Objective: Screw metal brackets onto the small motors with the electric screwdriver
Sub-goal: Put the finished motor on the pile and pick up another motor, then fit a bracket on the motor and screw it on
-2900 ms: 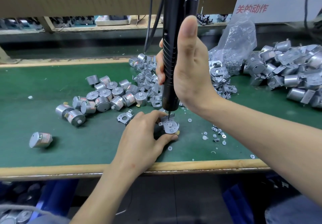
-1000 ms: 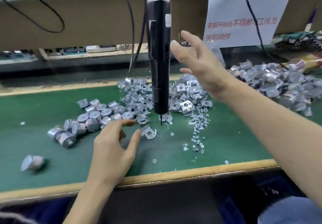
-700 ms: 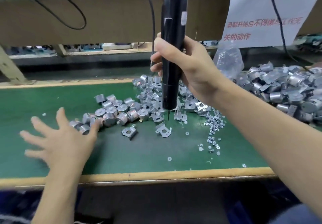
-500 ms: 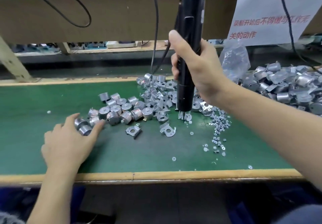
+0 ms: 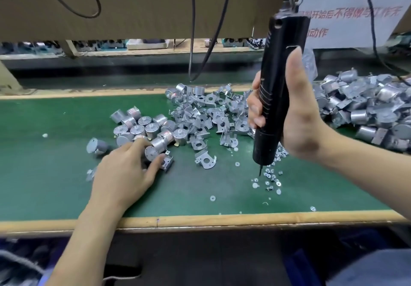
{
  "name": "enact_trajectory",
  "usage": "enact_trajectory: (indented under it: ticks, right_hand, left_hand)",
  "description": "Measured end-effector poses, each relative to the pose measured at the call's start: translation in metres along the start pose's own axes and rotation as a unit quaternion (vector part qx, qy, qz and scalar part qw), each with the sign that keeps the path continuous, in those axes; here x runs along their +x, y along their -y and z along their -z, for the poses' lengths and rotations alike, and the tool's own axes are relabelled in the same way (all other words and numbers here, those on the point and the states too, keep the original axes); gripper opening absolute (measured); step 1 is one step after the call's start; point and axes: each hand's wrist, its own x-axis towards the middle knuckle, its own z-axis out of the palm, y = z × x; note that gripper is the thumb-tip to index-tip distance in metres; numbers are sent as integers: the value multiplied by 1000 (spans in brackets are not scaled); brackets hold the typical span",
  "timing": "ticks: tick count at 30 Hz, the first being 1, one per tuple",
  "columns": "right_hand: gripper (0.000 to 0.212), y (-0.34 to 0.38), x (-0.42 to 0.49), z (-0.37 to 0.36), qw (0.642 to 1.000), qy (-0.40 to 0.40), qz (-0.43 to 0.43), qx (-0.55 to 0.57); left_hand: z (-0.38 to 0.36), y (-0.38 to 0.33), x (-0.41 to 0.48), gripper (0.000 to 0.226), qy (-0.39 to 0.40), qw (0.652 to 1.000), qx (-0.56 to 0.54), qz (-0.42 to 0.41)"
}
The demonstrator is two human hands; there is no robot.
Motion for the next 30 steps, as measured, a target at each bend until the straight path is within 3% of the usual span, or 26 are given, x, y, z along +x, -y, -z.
enact_trajectory:
  ticks: [12,16,22,28,30]
  right_hand:
    - [79,-11,-1,-4,1000,-25,17,5]
    - [81,-12,-2,-3,1000,-24,15,11]
    - [80,-11,-6,-3,1000,-24,15,10]
    - [77,-4,-3,-4,997,-55,51,2]
    - [75,-3,-2,-4,996,-62,59,3]
  left_hand:
    - [-1,4,-2,25,-7,999,-51,-3]
    - [-7,6,-2,28,-35,999,-36,-14]
    - [-6,1,-5,43,-37,998,-12,51]
    - [1,-5,-5,32,-73,996,21,49]
    - [6,-8,-5,38,-77,995,36,49]
